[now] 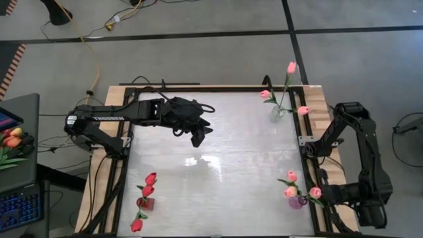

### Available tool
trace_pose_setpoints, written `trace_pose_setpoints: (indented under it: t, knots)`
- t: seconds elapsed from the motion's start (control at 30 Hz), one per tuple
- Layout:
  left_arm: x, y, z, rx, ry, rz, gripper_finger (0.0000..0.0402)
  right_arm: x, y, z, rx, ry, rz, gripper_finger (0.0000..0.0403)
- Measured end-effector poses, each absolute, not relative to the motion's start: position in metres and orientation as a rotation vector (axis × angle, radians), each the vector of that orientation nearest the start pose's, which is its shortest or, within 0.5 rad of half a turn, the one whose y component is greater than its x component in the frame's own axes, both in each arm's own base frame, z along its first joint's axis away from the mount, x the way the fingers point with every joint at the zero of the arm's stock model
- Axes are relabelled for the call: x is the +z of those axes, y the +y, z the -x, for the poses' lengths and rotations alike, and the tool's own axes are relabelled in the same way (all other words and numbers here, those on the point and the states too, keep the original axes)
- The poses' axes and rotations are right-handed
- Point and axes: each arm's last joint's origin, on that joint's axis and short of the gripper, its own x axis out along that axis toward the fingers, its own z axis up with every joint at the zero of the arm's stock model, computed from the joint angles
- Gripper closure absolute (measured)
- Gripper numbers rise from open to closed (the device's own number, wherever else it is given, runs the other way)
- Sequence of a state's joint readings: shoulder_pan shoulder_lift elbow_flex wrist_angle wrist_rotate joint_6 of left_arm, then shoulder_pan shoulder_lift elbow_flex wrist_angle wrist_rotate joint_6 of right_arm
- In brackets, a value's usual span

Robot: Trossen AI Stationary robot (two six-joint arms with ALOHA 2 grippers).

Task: Sort flowers into vase by color
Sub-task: Put the pink flower in the pink vase, then return to Home Position

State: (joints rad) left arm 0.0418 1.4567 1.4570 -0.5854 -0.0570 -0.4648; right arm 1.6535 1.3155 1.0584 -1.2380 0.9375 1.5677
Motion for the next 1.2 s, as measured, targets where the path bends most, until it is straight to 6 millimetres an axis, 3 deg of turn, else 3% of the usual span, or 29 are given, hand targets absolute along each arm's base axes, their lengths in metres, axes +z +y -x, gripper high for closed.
trace_pose_setpoints:
  t: [0.53,0.87,1.2]
  knots:
    - [0.372,0.015,-0.315,0.223,0.554,0.453,0.0262,0.269,0.212,-0.009,0.080,0.757,-0.055,0.0346]
    - [0.372,0.015,-0.315,0.223,0.555,0.453,0.0262,0.274,0.208,-0.009,0.091,0.761,-0.079,0.0269]
    - [0.372,0.015,-0.315,0.223,0.555,0.453,0.0262,0.291,0.199,-0.009,0.160,0.797,-0.220,0.0189]
